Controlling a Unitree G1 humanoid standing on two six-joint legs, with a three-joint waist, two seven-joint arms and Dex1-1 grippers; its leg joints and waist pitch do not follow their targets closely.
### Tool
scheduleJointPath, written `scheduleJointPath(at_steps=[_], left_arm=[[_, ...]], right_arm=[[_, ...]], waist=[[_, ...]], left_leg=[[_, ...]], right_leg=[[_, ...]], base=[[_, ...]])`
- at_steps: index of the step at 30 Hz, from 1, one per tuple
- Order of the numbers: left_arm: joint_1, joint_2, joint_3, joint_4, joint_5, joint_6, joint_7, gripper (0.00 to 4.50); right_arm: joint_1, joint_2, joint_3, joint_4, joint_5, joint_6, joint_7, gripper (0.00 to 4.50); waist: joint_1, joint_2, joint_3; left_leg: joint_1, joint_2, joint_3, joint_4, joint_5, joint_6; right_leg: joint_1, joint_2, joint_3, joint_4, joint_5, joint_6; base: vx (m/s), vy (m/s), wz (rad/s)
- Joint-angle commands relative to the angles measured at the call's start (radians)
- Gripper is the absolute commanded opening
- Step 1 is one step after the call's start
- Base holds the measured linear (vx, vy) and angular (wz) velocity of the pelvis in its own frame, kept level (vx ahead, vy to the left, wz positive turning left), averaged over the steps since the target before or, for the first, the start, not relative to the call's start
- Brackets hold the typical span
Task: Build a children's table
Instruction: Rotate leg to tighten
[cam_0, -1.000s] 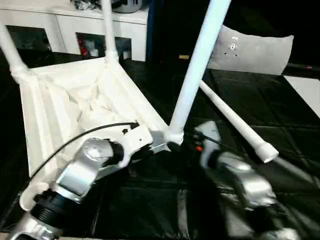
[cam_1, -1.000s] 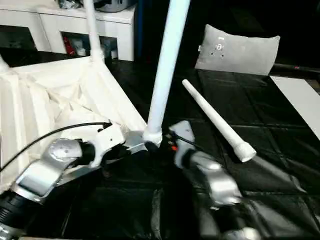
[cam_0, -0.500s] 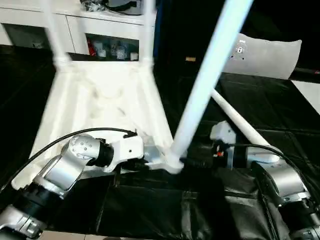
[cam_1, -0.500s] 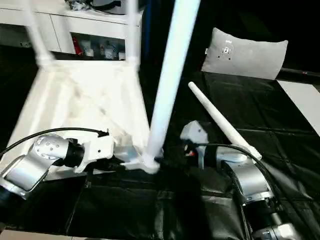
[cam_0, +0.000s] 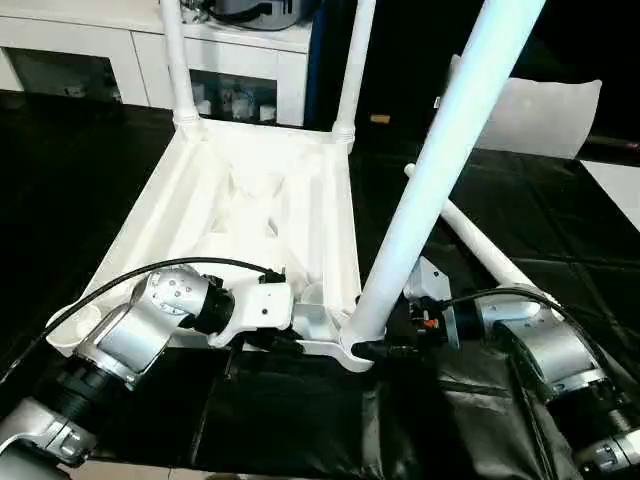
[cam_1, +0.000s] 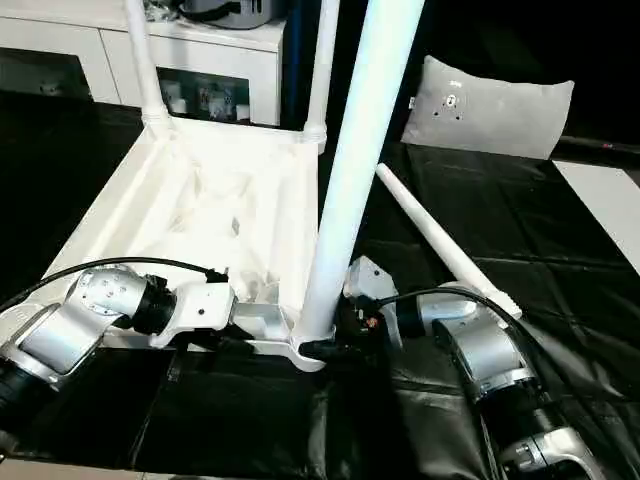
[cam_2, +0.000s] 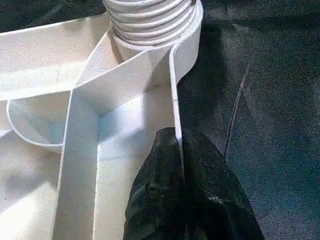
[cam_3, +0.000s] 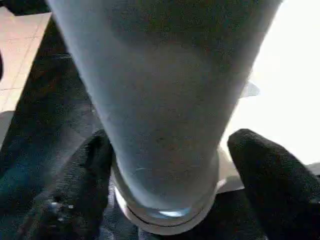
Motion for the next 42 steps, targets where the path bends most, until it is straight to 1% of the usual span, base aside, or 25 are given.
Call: scheduleJointPath(at_steps=[1,4,6,13,17,18,19,20,21,22,24,25,26,27,28,29,31,33,34,35,36,37,38,40,42], left_arm=[[-0.021,-0.006,-0.019,-0.013,0.012,-0.036,-0.037,0.0],[-0.023,-0.005,-0.019,-0.005,0.011,-0.044,-0.037,0.0],[-0.022,-0.005,-0.018,-0.004,0.009,-0.044,-0.036,0.0],[-0.012,-0.009,-0.004,-0.014,-0.003,-0.022,-0.024,0.0],[0.039,-0.038,0.047,-0.096,-0.036,0.143,0.07,0.0],[0.05,-0.057,0.066,-0.122,-0.048,0.196,0.11,0.0],[0.057,-0.071,0.079,-0.14,-0.056,0.231,0.136,0.0],[0.063,-0.092,0.092,-0.163,-0.055,0.281,0.176,0.0],[0.066,-0.121,0.106,-0.183,-0.051,0.333,0.225,0.0],[0.067,-0.157,0.121,-0.203,-0.046,0.392,0.277,0.0],[0.065,-0.21,0.137,-0.225,-0.038,0.464,0.345,0.0],[0.059,-0.244,0.145,-0.231,-0.03,0.496,0.382,0.0],[0.058,-0.25,0.146,-0.232,-0.029,0.503,0.389,0.0],[0.048,-0.309,0.157,-0.237,-0.014,0.55,0.449,0.0],[0.048,-0.309,0.157,-0.237,-0.014,0.55,0.449,0.0],[0.04,-0.355,0.164,-0.249,-0.003,0.596,0.5,0.0],[0.024,-0.421,0.16,-0.259,0.011,0.639,0.565,0.0],[0.009,-0.472,0.144,-0.271,0.014,0.657,0.603,0.0],[0.007,-0.479,0.139,-0.275,0.014,0.66,0.606,0.0],[0.006,-0.483,0.132,-0.28,0.014,0.66,0.607,0.0],[0.006,-0.476,0.122,-0.281,0.019,0.65,0.601,0.0],[0.007,-0.47,0.117,-0.283,0.023,0.65,0.599,0.0],[0.009,-0.454,0.11,-0.284,0.034,0.651,0.598,0.0],[0.011,-0.443,0.11,-0.281,0.039,0.647,0.596,0.0],[0.014,-0.413,0.116,-0.269,0.052,0.635,0.581,0.0]], right_arm=[[-0.02,-0.01,-0.007,0.023,-0.006,0.002,0.002,3.43],[-0.024,-0.009,-0.004,0.032,-0.005,-0.003,0.007,3.29],[-0.024,-0.007,-0.004,0.034,-0.005,-0.004,0.009,3.01],[-0.008,0.006,-0.009,0.024,0.007,0.017,0.004,2.71],[0.046,0.082,-0.048,-0.01,0.034,0.132,-0.144,2.68],[0.052,0.113,-0.058,-0.009,0.025,0.151,-0.209,2.67],[0.056,0.132,-0.064,-0.009,0.018,0.161,-0.25,2.67],[0.055,0.167,-0.075,0.001,0.01,0.18,-0.315,2.66],[0.049,0.21,-0.091,0.017,0.008,0.199,-0.386,2.66],[0.04,0.261,-0.111,0.036,0.006,0.218,-0.467,2.66],[0.026,0.325,-0.137,0.062,0.013,0.243,-0.562,2.66],[0.016,0.354,-0.146,0.077,0.01,0.246,-0.605,2.66],[0.014,0.36,-0.148,0.08,0.01,0.247,-0.613,2.66],[-0.004,0.402,-0.163,0.113,0.009,0.251,-0.676,2.66],[-0.004,0.402,-0.163,0.113,0.009,0.251,-0.676,2.66],[-0.016,0.437,-0.178,0.13,0.007,0.265,-0.729,2.66],[-0.039,0.473,-0.19,0.168,-0.012,0.266,-0.804,2.66],[-0.06,0.492,-0.194,0.206,-0.027,0.247,-0.841,2.66],[-0.063,0.496,-0.199,0.212,-0.026,0.243,-0.84,2.66],[-0.066,0.499,-0.205,0.218,-0.023,0.238,-0.839,3.22],[-0.067,0.5,-0.215,0.22,-0.017,0.236,-0.835,3.22],[-0.067,0.502,-0.22,0.219,-0.015,0.237,-0.837,3.39],[-0.068,0.505,-0.234,0.218,-0.011,0.237,-0.845,3.39],[-0.068,0.504,-0.238,0.217,-0.011,0.233,-0.848,3.58],[-0.063,0.491,-0.234,0.205,-0.027,0.206,-0.837,3.83]], waist=[[-0.004,0.011,-0.058],[-0.004,0.011,-0.058],[-0.005,0.011,-0.056],[-0.005,0.01,-0.056],[-0.006,0.014,-0.051],[-0.011,0.012,-0.047],[-0.02,0.014,-0.044],[-0.028,0.011,-0.045],[-0.032,0.013,-0.044],[-0.042,0.012,-0.043],[-0.058,0.01,-0.045],[-0.065,0.009,-0.046],[-0.07,0.008,-0.045],[-0.07,0.008,-0.046],[-0.072,0.009,-0.045],[-0.072,0.006,-0.047],[-0.075,0.005,-0.045],[-0.072,0.008,-0.048],[-0.073,0.008,-0.05],[-0.071,0.007,-0.052],[-0.07,0.007,-0.053],[-0.069,0.007,-0.053],[-0.067,0.012,-0.054],[-0.062,0.011,-0.058],[-0.059,0.013,-0.057]], left_leg=[[0.019,0.048,-0.01,-0.073,-0.185,0.012],[0.019,0.048,-0.009,-0.073,-0.188,0.012],[0.02,0.049,-0.01,-0.074,-0.199,0.009],[0.02,0.048,-0.009,-0.074,-0.201,0.006],[0.02,0.051,-0.012,-0.079,-0.213,-0.008],[0.021,0.049,-0.012,-0.082,-0.251,-0.016],[0.016,0.048,-0.017,-0.086,-0.274,-0.032],[0.017,0.046,-0.018,-0.085,-0.296,-0.043],[0.015,0.046,-0.021,-0.086,-0.303,-0.047],[0.009,0.044,-0.023,-0.088,-0.308,-0.053],[0.01,0.042,-0.025,-0.085,-0.316,-0.061],[0.005,0.039,-0.027,-0.084,-0.31,-0.056],[0.007,0.039,-0.026,-0.083,-0.307,-0.049],[0.008,0.038,-0.025,-0.08,-0.309,-0.043],[0.012,0.039,-0.022,-0.078,-0.31,-0.039],[0.01,0.039,-0.02,-0.077,-0.291,-0.033],[0.01,0.04,-0.018,-0.079,-0.286,-0.027],[0.011,0.039,-0.019,-0.078,-0.274,-0.028],[0.006,0.039,-0.019,-0.079,-0.257,-0.022],[0.009,0.04,-0.016,-0.076,-0.243,-0.015],[0.009,0.04,-0.015,-0.075,-0.232,-0.01],[0.007,0.038,-0.013,-0.075,-0.215,0.002],[0.009,0.039,-0.013,-0.074,-0.202,0.008],[0.009,0.04,-0.011,-0.072,-0.167,0.013],[0.008,0.041,-0.01,-0.073,-0.147,0.016]], right_leg=[[0.044,-0.076,0.043,-0.062,-0.148,-0.225],[0.043,-0.075,0.043,-0.063,-0.149,-0.228],[0.042,-0.076,0.043,-0.064,-0.171,-0.224],[0.041,-0.076,0.043,-0.065,-0.183,-0.22],[0.039,-0.077,0.042,-0.066,-0.203,-0.22],[0.036,-0.075,0.042,-0.072,-0.262,-0.209],[0.038,-0.076,0.04,-0.074,-0.314,-0.196],[0.037,-0.078,0.04,-0.08,-0.37,-0.176],[0.037,-0.079,0.04,-0.081,-0.388,-0.17],[0.038,-0.078,0.038,-0.083,-0.411,-0.158],[0.034,-0.08,0.036,-0.087,-0.439,-0.145],[0.037,-0.079,0.034,-0.09,-0.452,-0.136],[0.032,-0.078,0.034,-0.094,-0.451,-0.135],[0.032,-0.078,0.034,-0.096,-0.452,-0.132],[0.026,-0.077,0.036,-0.098,-0.443,-0.137],[0.03,-0.074,0.037,-0.094,-0.401,-0.142],[0.027,-0.07,0.037,-0.091,-0.372,-0.149],[0.03,-0.071,0.036,-0.092,-0.351,-0.15],[0.034,-0.071,0.036,-0.087,-0.31,-0.155],[0.033,-0.07,0.037,-0.085,-0.263,-0.162],[0.034,-0.069,0.037,-0.084,-0.239,-0.168],[0.037,-0.07,0.038,-0.082,-0.213,-0.174],[0.037,-0.07,0.038,-0.08,-0.194,-0.18],[0.04,-0.069,0.037,-0.075,-0.144,-0.193],[0.042,-0.068,0.036,-0.071,-0.108,-0.203]], base=[[0.0,0.0,0.0],[0.0,0.0,0.0],[0.0,0.0,0.0],[0.0,0.0,0.0],[0.0,0.0,0.0],[0.0,0.0,0.0],[0.0,0.0,0.0],[0.0,0.0,0.0],[0.0,0.0,0.0],[0.0,0.0,0.0],[0.0,0.0,0.0],[0.0,0.0,0.0],[0.0,0.0,0.0],[0.0,0.0,0.0],[0.0,0.0,0.0],[0.0,0.0,0.0],[0.0,0.0,0.0],[0.0,0.0,0.0],[0.0,0.0,0.0],[0.0,0.0,0.0],[0.0,0.0,0.0],[0.0,0.0,0.0],[0.0,0.0,0.0],[0.0,0.0,0.0],[0.0,0.0,0.0]])
